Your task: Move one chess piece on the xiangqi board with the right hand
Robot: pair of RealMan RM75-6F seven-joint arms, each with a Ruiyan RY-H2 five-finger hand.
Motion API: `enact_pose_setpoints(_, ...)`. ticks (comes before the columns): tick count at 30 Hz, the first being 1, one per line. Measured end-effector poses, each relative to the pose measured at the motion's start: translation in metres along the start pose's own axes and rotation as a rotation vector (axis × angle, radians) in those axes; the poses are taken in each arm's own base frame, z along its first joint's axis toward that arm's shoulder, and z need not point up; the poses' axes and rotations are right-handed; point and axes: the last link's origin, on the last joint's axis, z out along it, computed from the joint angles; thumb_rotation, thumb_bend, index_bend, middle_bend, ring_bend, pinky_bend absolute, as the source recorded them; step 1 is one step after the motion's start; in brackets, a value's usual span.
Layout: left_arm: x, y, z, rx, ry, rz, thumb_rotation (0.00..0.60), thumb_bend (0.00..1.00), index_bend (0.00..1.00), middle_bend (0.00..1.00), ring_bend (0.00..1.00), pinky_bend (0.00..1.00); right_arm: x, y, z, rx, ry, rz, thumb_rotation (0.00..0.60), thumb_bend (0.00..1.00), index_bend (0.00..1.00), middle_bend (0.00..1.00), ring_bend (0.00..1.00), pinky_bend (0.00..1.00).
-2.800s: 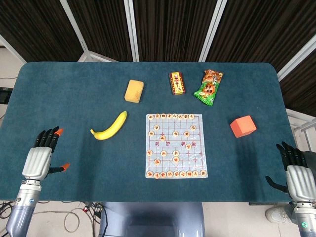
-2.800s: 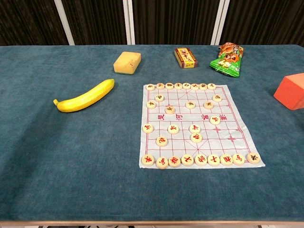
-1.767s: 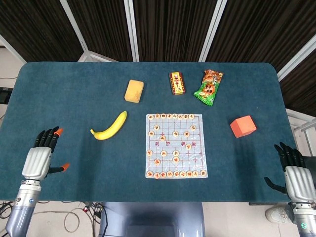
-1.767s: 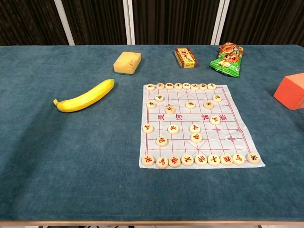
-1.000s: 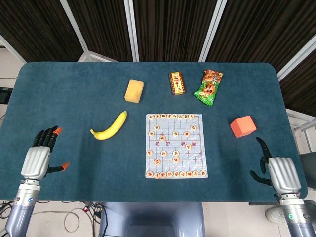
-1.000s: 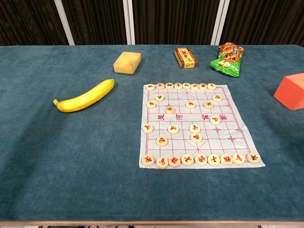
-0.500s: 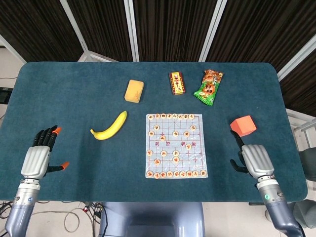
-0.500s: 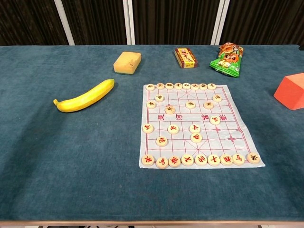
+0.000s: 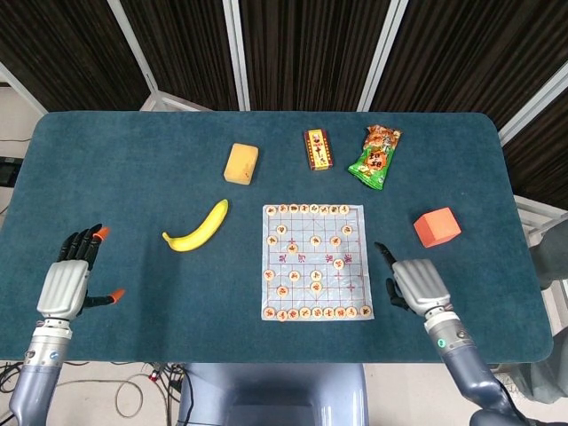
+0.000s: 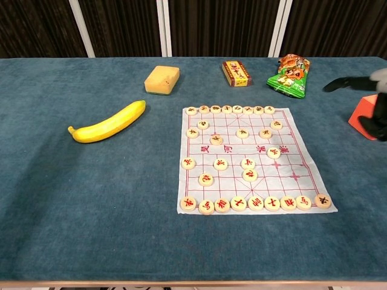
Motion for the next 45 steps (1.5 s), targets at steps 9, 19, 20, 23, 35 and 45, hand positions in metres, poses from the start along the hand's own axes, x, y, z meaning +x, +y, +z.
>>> enact_pose_setpoints(9, 0.001, 0.0, 0.0, 0.003, -0.003, -0.016, 0.6, 0.0, 0.0, 0.0, 0.0, 0.0, -0.022, -0.038, 0.018, 0.081, -0.101, -0.018, 0.6, 0.76, 0.0, 1.0, 1.0, 0.87)
enact_pose_setpoints(19, 0.0, 0.001, 0.0, 0.005, -0.01, -0.029, 0.6, 0.0, 0.0, 0.0, 0.0, 0.0, -0.046, -0.051, 0.027, 0.087, -0.14, -0.044, 0.6, 0.76, 0.0, 1.0, 1.0, 0.87)
enact_pose_setpoints(20, 0.0, 0.001, 0.0, 0.005, -0.01, -0.029, 0.6, 0.0, 0.0, 0.0, 0.0, 0.0, -0.049, -0.053, 0.027, 0.091, -0.141, -0.049, 0.6, 0.76, 0.0, 1.0, 1.0, 0.87)
enact_pose_setpoints(23, 0.0, 0.001, 0.0, 0.005, -0.014, -0.033, 0.6, 0.0, 0.0, 0.0, 0.0, 0.0, -0.053, -0.06, 0.03, 0.103, -0.14, -0.071, 0.6, 0.76, 0.0, 1.0, 1.0, 0.87)
enact_pose_setpoints(35, 0.001, 0.0, 0.001, 0.009, -0.017, -0.05, 0.6, 0.0, 0.0, 0.0, 0.0, 0.0, -0.066, -0.083, 0.037, 0.124, -0.154, -0.107, 0.6, 0.76, 0.0, 1.0, 1.0, 0.87)
enact_pose_setpoints(45, 0.002, 0.0, 0.001, 0.011, -0.014, -0.06, 0.6, 0.0, 0.0, 0.0, 0.0, 0.0, -0.069, -0.085, 0.041, 0.103, -0.166, -0.121, 0.6, 0.76, 0.02, 1.0, 1.0, 0.87)
